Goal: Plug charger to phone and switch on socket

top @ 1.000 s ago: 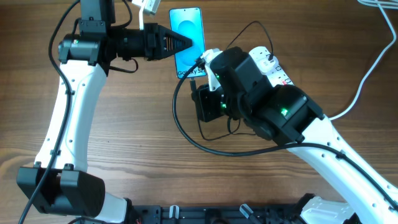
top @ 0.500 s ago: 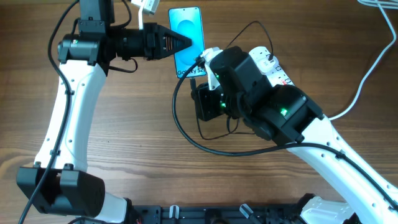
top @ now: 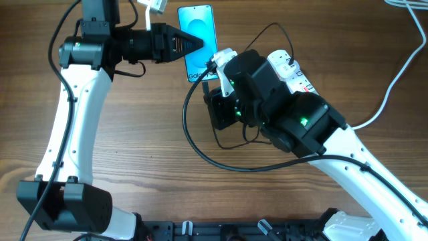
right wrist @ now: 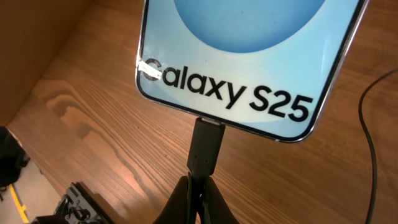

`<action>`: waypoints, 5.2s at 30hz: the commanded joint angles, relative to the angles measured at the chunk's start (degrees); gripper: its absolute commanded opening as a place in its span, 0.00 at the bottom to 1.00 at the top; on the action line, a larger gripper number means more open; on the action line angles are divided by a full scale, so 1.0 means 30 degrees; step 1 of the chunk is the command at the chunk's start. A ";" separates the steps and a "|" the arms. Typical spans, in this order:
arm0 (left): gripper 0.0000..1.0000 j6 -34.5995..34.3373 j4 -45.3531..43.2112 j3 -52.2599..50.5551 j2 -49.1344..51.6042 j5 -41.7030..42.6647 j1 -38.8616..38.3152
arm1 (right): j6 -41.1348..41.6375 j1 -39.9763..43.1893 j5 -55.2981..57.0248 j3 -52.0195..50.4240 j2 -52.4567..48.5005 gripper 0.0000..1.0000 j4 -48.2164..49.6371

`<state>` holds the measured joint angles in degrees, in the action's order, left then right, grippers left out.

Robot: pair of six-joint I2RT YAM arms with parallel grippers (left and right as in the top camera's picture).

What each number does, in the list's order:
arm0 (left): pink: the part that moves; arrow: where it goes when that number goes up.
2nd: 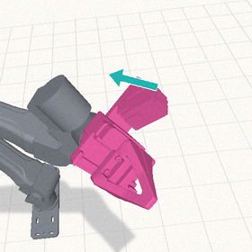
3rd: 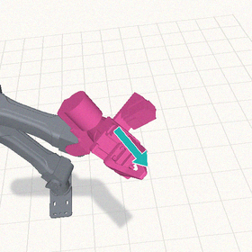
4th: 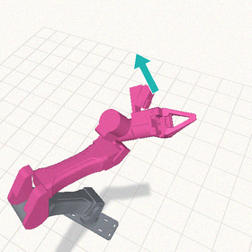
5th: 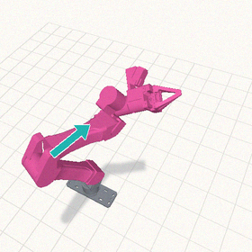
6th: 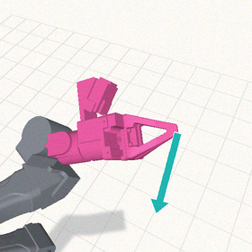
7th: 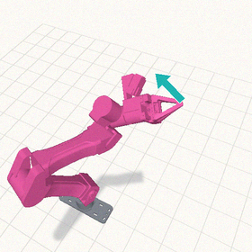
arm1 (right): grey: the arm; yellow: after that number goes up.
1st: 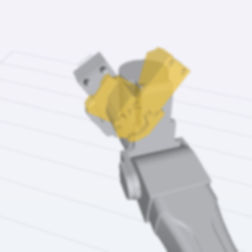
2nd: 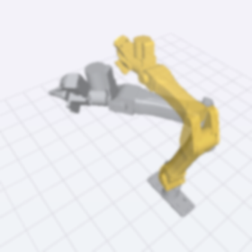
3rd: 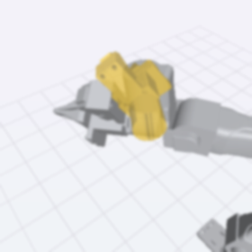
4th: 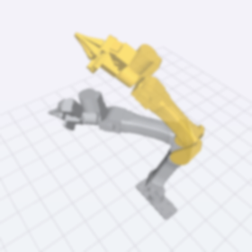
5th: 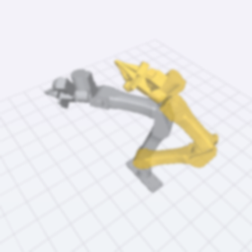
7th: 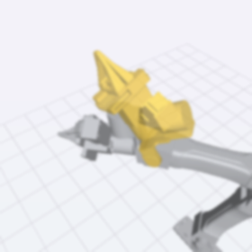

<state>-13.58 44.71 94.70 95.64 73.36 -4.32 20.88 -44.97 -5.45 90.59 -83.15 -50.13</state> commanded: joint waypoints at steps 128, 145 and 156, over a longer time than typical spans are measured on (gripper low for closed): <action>1.00 0.0248 0.8109 -0.0058 -0.0219 -1.8491 -0.3934 | -0.1115 1.2743 0.6462 0.0262 -0.4736 1.00 -0.2718; 1.00 0.0248 0.8109 -0.0058 -0.0219 -1.8491 -0.3934 | -0.1443 1.5504 0.3861 0.0262 -1.1132 1.00 -0.0568; 1.00 0.0248 0.8116 -0.0058 -0.0219 -1.8491 -0.3934 | 0.0109 1.5730 0.3053 0.0262 -1.2473 1.00 0.1078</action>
<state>-12.36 69.08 94.63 94.76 18.24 -16.05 19.66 1.65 5.28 91.79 -119.70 -47.88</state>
